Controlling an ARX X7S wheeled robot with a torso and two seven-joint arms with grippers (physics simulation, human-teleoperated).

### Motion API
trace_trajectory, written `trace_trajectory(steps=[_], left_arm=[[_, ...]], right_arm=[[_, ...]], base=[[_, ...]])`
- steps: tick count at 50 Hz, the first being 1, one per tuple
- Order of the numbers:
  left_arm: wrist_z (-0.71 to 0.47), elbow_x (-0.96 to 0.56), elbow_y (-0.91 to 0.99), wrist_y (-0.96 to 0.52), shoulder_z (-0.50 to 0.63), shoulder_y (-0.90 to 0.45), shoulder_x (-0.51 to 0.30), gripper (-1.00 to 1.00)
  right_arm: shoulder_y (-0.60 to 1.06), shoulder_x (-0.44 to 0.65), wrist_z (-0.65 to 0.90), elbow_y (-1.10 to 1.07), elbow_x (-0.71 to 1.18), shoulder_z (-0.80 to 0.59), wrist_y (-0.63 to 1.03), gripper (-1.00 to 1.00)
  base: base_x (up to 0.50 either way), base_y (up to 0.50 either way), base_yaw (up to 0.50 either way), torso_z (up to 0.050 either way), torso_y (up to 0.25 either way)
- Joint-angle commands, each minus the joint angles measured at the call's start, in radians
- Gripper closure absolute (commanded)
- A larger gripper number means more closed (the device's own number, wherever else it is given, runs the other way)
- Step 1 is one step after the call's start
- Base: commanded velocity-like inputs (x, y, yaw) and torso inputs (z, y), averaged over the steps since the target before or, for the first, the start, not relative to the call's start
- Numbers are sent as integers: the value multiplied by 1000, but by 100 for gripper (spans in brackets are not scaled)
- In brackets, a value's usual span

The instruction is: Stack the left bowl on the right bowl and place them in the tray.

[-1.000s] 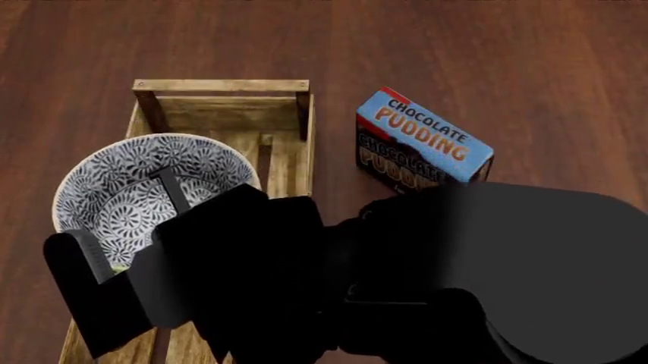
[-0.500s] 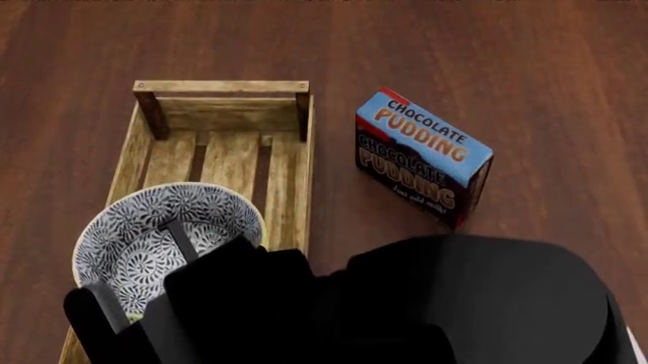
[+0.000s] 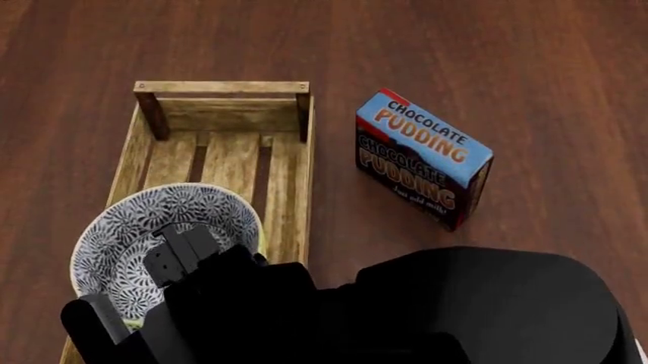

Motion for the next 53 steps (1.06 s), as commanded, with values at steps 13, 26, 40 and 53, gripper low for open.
trace_trajectory(steps=[13,26,40,53], left_arm=[[0,-4,0,-11,-11,1,12,-100],[-1,-9,0,2,-9,-1,0,-100],[-1,20,0,29,44,-23,-14,-100],[-1,15,0,46,47,-25,-33,-100]], right_arm=[[58,57,-58,-213,57,39,143,-100],[99,68,-56,-274,75,80,204,-100],[139,111,-38,-356,99,121,286,-100],[149,143,-10,-433,122,156,350,-100]], base=[[-1,0,0,0,0],[0,0,0,0,0],[0,0,0,0,0],[0,0,0,0,0]])
